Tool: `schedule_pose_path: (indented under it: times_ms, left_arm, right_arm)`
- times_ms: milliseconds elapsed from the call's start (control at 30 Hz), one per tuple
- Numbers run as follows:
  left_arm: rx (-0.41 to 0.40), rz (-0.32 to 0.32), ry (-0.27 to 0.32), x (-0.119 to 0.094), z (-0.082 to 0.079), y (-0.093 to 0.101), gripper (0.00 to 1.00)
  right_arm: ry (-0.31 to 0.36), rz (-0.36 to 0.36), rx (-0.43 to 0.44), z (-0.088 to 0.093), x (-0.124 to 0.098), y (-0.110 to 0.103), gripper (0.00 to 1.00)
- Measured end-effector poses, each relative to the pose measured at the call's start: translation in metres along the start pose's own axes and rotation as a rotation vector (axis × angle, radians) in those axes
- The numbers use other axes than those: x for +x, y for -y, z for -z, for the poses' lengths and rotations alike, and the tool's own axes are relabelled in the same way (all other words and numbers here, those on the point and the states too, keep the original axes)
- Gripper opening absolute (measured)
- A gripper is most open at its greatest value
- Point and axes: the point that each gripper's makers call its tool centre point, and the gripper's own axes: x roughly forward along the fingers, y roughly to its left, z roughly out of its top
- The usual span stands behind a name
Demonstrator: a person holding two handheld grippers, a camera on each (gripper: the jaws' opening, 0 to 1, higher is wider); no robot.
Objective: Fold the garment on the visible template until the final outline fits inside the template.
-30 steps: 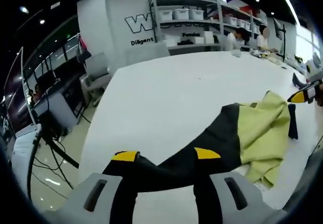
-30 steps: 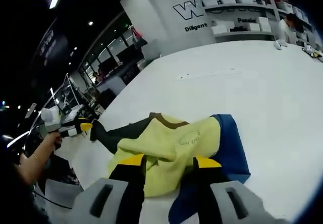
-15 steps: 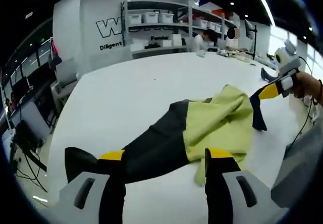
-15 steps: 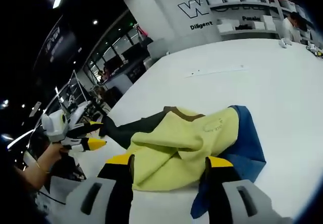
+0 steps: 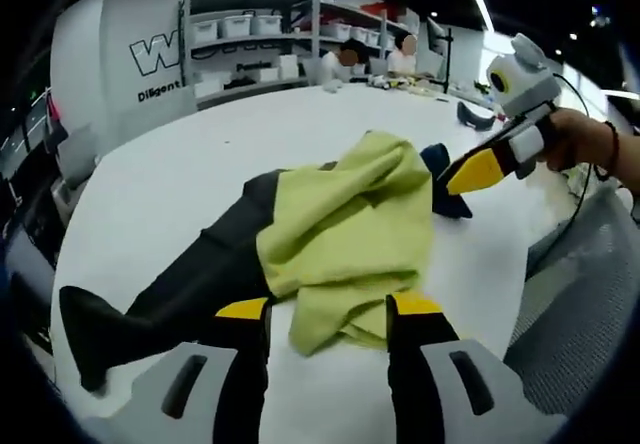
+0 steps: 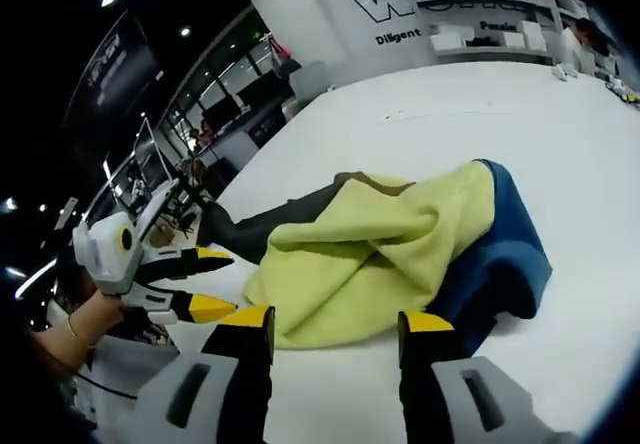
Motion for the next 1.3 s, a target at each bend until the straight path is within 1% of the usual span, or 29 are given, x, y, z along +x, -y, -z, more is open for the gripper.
schedule_pose_path:
  times_ms: [100, 167, 200, 267, 300, 333, 400, 500, 600, 633, 667, 733, 933, 1000, 1033, 1067, 1133, 1167, 1200, 1233, 1300]
  left_arm:
    - [0.032, 0.008, -0.022, 0.004, 0.006, 0.006, 0.46]
    - [0.07, 0.0, -0.046, 0.009, 0.013, 0.007, 0.43]
    - [0.073, -0.005, -0.053, 0.01, 0.015, 0.007, 0.42]
    - [0.08, -0.023, -0.061, 0.013, 0.018, 0.004, 0.39]
    - [0.094, -0.052, -0.078, 0.014, 0.021, -0.002, 0.38]
    - [0.101, -0.059, -0.081, 0.015, 0.022, -0.003, 0.35]
    - [0.091, -0.061, -0.082, 0.017, 0.023, -0.005, 0.32]
    - [0.074, -0.061, -0.082, 0.019, 0.022, -0.006, 0.27]
    - [0.065, -0.059, -0.075, 0.02, 0.022, -0.005, 0.17]
    - [0.035, -0.042, -0.069, 0.021, 0.021, -0.002, 0.12]
    - [0.019, -0.049, -0.062, 0.021, 0.021, -0.004, 0.09]
    - [0.025, -0.052, -0.067, 0.022, 0.021, -0.006, 0.08]
    - [-0.03, -0.042, -0.063, 0.018, 0.017, -0.006, 0.06]
    - [-0.07, -0.036, -0.048, 0.016, 0.013, -0.007, 0.06]
    - [-0.086, -0.023, -0.044, 0.014, 0.01, -0.006, 0.05]
    - [-0.101, -0.02, -0.034, 0.013, 0.007, -0.006, 0.05]
    - [-0.139, -0.012, -0.002, 0.009, -0.001, -0.007, 0.05]
    - [-0.169, -0.014, 0.02, 0.008, -0.006, -0.008, 0.05]
    - [-0.209, -0.002, 0.039, 0.005, -0.011, -0.009, 0.05]
    - [-0.239, 0.01, 0.044, 0.003, -0.013, -0.008, 0.05]
    - [-0.297, 0.009, 0.065, 0.001, -0.018, -0.013, 0.05]
  right_arm:
    - [-0.013, 0.013, 0.009, 0.006, 0.003, 0.0, 0.46]
    - [-0.021, 0.03, 0.002, 0.012, 0.007, 0.0, 0.46]
    - [-0.021, 0.035, 0.004, 0.013, 0.008, 0.0, 0.47]
    - [-0.025, 0.055, 0.017, 0.016, 0.011, 0.002, 0.46]
    - [-0.027, 0.066, 0.016, 0.018, 0.012, 0.003, 0.46]
    - [-0.024, 0.079, 0.017, 0.019, 0.013, 0.005, 0.45]
    - [-0.029, 0.101, 0.02, 0.022, 0.016, 0.007, 0.45]
    - [-0.034, 0.115, 0.041, 0.026, 0.019, 0.009, 0.45]
    - [-0.039, 0.141, 0.051, 0.031, 0.022, 0.01, 0.43]
    - [-0.038, 0.152, 0.05, 0.032, 0.022, 0.01, 0.41]
    - [-0.034, 0.162, 0.049, 0.033, 0.022, 0.01, 0.4]
    - [-0.032, 0.167, 0.053, 0.035, 0.022, 0.007, 0.4]
    - [-0.04, 0.164, 0.068, 0.043, 0.026, -0.008, 0.37]
    - [-0.047, 0.163, 0.072, 0.045, 0.03, -0.014, 0.36]
    - [-0.056, 0.168, 0.065, 0.047, 0.033, -0.017, 0.36]
    - [-0.075, 0.169, 0.057, 0.049, 0.035, -0.02, 0.36]
    - [-0.087, 0.177, 0.045, 0.05, 0.038, -0.022, 0.38]
    - [-0.093, 0.188, 0.037, 0.05, 0.04, -0.021, 0.38]
    - [-0.095, 0.192, 0.038, 0.05, 0.04, -0.021, 0.38]
    - [-0.093, 0.203, 0.045, 0.05, 0.041, -0.02, 0.37]
    - [-0.094, 0.224, 0.058, 0.05, 0.043, -0.018, 0.37]
